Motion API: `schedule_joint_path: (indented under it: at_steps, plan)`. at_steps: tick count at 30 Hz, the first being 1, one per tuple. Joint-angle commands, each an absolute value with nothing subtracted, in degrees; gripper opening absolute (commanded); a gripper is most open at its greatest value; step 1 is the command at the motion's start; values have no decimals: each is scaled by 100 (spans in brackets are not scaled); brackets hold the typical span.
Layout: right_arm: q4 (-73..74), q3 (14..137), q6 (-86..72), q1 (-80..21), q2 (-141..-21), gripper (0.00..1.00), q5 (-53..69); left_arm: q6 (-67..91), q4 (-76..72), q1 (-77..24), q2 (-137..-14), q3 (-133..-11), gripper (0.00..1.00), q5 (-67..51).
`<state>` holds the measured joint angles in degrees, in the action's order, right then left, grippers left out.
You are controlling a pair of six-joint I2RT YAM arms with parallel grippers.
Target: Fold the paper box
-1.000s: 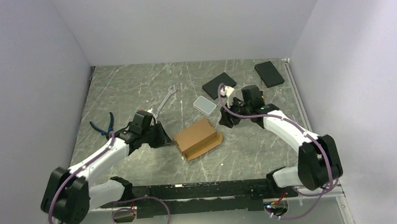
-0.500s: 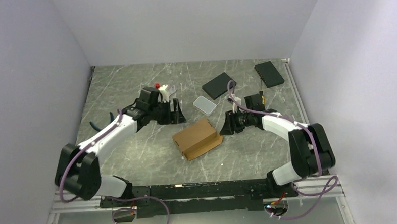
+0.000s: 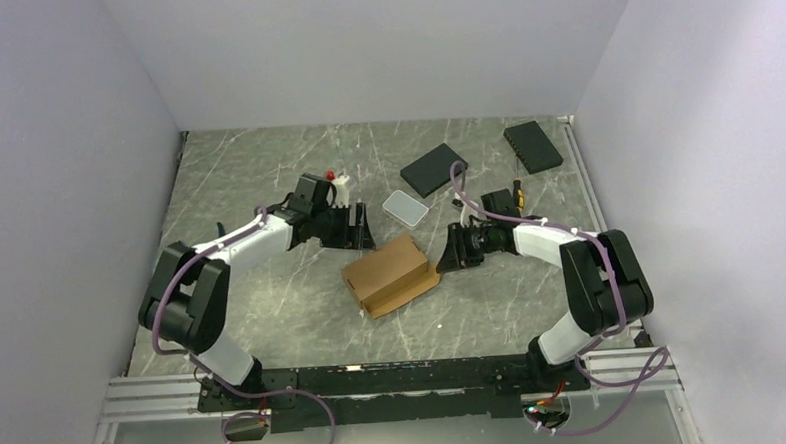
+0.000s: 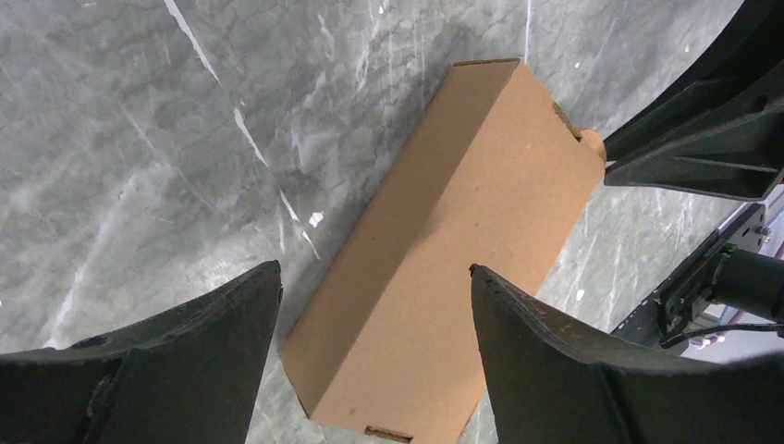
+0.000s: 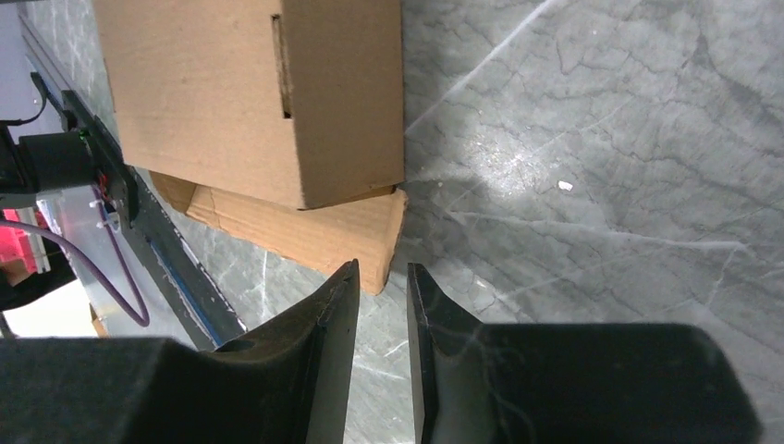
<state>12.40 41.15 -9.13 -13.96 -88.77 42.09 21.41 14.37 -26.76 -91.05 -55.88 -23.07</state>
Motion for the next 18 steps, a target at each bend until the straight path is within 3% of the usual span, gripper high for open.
schedule_joint_path:
  at_steps: [1, 9, 18]
  plan:
    - [1198, 4271, -976, -1379, -8984, 29, 4294, 1877, 1115, -2663, -9304, -5813, 80, -2456]
    - [1130, 4171, -1063, -1380, -9149, 33, 4393, 1924, 921, -2663, -9474, -5807, 80, -2566]
    - [1072, 4140, -1047, -1448, -9177, 23, 4439, 1960, 827, -2663, -9682, -5882, 77, -2645]
